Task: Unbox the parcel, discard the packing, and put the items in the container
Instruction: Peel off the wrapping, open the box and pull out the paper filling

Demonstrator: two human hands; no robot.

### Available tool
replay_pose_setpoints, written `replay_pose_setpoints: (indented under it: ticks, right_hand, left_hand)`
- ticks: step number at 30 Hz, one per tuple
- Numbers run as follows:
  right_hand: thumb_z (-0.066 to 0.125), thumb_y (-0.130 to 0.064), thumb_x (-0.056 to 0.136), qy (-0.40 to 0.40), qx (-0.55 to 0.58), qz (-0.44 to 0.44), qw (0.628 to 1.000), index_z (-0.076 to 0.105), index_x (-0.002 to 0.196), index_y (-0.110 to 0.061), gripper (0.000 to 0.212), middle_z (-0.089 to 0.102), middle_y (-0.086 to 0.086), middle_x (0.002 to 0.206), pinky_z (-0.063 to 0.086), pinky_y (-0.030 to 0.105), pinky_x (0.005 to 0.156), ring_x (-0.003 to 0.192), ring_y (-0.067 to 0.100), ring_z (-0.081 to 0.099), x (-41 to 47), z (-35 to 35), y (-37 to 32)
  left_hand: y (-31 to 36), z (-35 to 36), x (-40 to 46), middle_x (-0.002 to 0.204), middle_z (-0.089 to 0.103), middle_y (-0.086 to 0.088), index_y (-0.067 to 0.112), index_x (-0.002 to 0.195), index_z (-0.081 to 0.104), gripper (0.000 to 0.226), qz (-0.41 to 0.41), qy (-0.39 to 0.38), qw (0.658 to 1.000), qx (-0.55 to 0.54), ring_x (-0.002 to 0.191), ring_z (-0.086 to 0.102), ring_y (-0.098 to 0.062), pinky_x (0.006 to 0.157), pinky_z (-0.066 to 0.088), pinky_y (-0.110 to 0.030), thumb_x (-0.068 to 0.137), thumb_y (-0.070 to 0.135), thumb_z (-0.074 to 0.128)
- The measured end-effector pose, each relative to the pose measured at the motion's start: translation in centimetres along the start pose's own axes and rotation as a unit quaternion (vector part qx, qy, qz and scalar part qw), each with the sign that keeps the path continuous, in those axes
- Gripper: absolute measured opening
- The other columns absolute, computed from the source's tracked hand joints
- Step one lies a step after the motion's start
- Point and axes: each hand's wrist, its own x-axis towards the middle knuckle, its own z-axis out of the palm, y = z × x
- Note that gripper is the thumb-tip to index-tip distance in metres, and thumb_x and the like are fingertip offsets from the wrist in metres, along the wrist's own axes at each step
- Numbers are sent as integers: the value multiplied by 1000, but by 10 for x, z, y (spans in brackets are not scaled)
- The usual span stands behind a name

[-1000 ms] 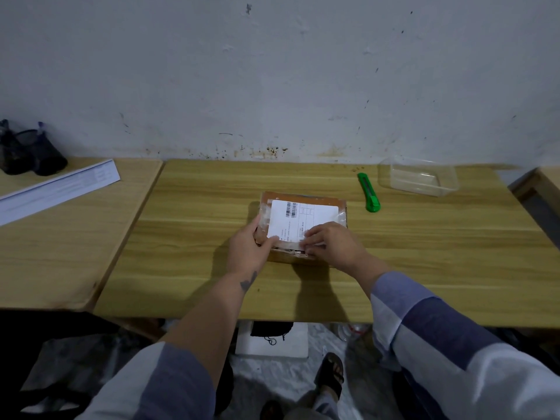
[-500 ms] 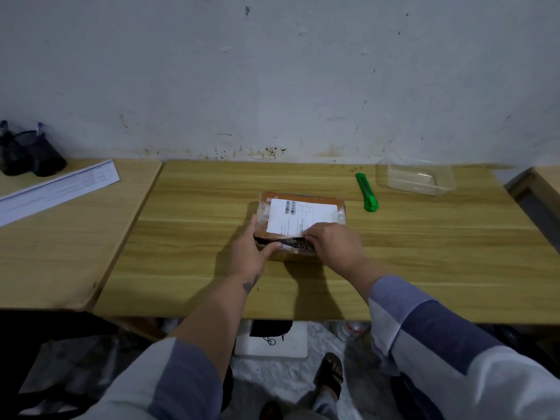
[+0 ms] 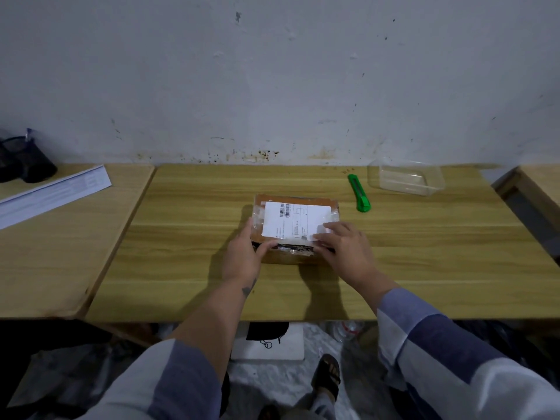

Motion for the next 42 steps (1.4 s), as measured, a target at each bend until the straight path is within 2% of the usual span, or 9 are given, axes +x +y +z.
replay_pose_setpoints:
  ticks: [4,9,12,14,20,25,30,37,42]
  right_hand:
    - [59,-38,89,-69,18,52,996,64,120,-22,36,51,9,139,39,40,102,127,32,43,-2,-7,12]
    - [52,-34,93,-89,27,68,993,64,121,-18,34,54,8,135,50,38,90,113,31,58,-1,-9,10]
    - [50,-31,95,-59,3,47,997,66,117,-17,31,63,7,123,52,37,83,107,31,60,-3,-12,5]
    - [52,-30,94,-45,14,50,998,66,118,-17,31,63,6,124,52,36,81,107,30,61,-5,-11,5]
    - [62,-25,89,-17,74,56,996,70,111,-12,27,63,12,125,54,39,87,106,32,64,-7,-4,9]
    - [68,-21,83,-5,138,89,986,64,120,-13,37,58,9,134,51,37,93,112,27,63,-12,-3,21]
    - [68,-17,84,-38,297,180,937,54,132,-15,50,67,7,122,45,20,86,111,15,62,-18,-6,25]
    - [68,-21,84,-55,301,213,928,53,133,-17,51,63,7,127,38,12,85,115,12,58,-15,-3,34]
    - [68,-16,84,-25,356,251,900,52,133,-20,51,65,5,124,40,10,80,102,4,56,-17,2,31]
  left_hand:
    - [0,3,0,138,54,1,27,148,26,79,4,-3,1000,11,125,51,-22,94,50,-42,82,50,63]
    - [3,5,-3,149,41,1,23,151,19,81,12,-10,998,55,133,42,-21,99,43,-36,86,49,61]
    - [7,8,-6,161,4,4,25,152,6,82,68,0,986,153,147,11,-16,120,13,-45,90,51,52]
    - [14,12,-3,161,-3,7,27,152,6,79,136,-10,971,196,147,-1,-10,120,0,-46,90,50,49]
    - [39,37,13,160,13,9,30,150,19,63,262,-119,919,269,147,2,-5,120,-2,-40,95,49,43]
    - [48,51,24,161,6,8,28,151,16,58,278,-193,888,311,148,1,-8,120,1,-42,99,44,36]
    - [46,56,19,161,10,4,25,151,20,48,287,-201,866,358,148,3,-14,119,5,-45,103,33,27]
    - [42,56,20,155,31,5,24,146,34,43,270,-196,902,273,147,15,-13,120,8,-44,103,23,33]
    - [47,48,19,150,39,3,22,142,41,40,278,-171,913,246,144,25,-14,119,12,-41,102,24,35]
